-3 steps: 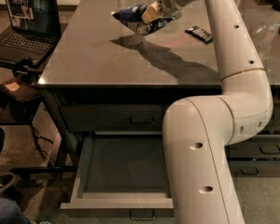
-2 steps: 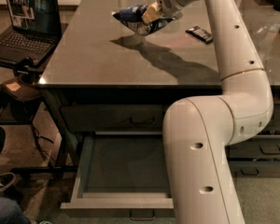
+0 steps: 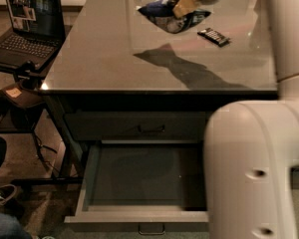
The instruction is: Place blue chip bag into middle drawer
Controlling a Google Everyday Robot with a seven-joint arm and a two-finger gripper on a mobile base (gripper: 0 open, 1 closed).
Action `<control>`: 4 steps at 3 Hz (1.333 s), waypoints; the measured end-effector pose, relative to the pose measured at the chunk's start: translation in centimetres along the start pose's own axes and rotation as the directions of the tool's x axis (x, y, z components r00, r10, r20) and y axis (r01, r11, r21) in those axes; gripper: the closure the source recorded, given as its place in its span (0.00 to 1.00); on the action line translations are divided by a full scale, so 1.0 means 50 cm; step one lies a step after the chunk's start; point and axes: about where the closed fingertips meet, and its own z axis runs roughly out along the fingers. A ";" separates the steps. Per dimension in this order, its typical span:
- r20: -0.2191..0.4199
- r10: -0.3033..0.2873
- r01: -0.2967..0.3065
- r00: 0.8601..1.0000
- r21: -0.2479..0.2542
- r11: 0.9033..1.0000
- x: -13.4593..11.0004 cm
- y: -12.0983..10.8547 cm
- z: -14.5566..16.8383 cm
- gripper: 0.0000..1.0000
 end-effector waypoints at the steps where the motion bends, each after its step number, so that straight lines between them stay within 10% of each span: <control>1: 0.082 0.082 -0.088 0.993 0.079 0.993 0.022 0.003 -0.204 1.00; 2: 0.121 0.081 -0.095 0.989 0.113 0.989 0.032 0.028 -0.301 1.00; 4: 0.076 0.089 -0.096 0.993 0.099 0.990 0.047 0.043 -0.281 1.00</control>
Offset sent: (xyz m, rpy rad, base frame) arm -0.0406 -0.0513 0.0473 0.0509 -0.0248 -0.0933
